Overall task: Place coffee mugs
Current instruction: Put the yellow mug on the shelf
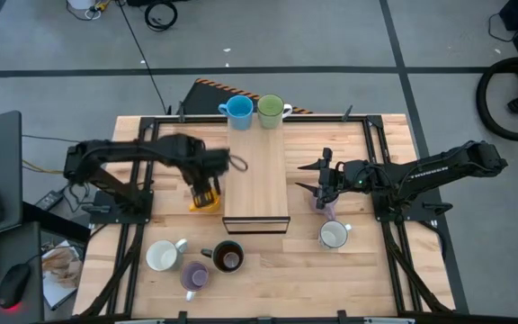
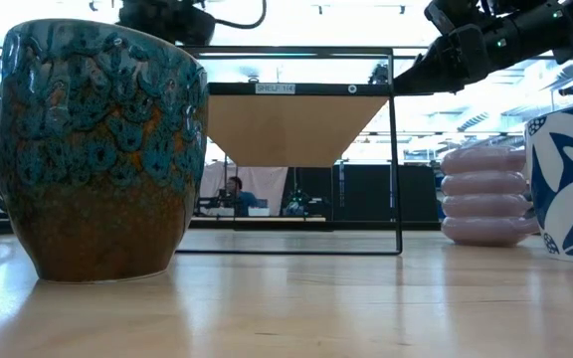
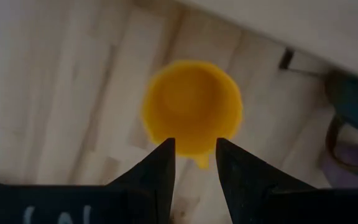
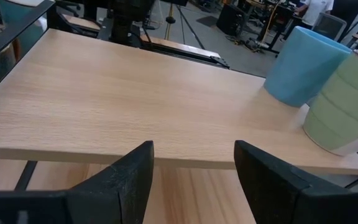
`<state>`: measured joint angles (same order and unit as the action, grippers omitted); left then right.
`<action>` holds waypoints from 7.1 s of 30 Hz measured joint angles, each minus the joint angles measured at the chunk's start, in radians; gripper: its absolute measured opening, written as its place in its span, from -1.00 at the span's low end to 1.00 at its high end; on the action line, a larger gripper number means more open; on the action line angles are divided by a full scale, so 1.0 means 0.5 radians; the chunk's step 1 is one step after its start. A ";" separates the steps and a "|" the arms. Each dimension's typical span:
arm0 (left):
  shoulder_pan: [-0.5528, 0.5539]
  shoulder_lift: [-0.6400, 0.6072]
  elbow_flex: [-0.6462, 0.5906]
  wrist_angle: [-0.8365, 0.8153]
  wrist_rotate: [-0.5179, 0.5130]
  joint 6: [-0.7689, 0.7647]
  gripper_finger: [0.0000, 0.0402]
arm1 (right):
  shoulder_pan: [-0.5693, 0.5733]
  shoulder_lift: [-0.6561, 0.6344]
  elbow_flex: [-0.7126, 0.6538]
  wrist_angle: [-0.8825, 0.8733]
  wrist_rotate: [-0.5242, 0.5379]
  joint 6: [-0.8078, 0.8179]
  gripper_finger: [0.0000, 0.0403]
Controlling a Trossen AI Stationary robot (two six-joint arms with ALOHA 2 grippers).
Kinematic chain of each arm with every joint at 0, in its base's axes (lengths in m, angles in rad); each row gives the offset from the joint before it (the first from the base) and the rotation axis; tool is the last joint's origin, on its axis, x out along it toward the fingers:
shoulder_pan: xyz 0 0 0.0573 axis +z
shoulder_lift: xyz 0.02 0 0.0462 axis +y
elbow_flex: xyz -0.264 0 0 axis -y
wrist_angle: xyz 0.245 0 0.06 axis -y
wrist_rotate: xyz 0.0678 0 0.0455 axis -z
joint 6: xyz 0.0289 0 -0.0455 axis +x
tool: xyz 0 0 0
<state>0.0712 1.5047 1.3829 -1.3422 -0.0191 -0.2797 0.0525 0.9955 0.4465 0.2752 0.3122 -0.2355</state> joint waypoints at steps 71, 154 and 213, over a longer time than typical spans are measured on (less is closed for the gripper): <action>-0.358 -0.326 -0.668 0.683 -0.262 -0.360 -0.49 | 0.001 0.001 0.000 0.091 -0.055 -0.014 0.14; 0.506 0.629 1.150 -0.028 -0.054 1.788 -0.82 | 0.002 0.001 0.000 0.133 -0.109 -0.059 0.14; 0.388 0.653 1.148 -0.041 -0.604 1.916 -0.48 | 0.002 0.001 0.000 0.126 -0.126 -0.065 0.14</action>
<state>0.2650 1.8313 1.9568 -1.3627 -0.3213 0.6785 0.0532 0.9958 0.4465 0.3381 0.2492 -0.2680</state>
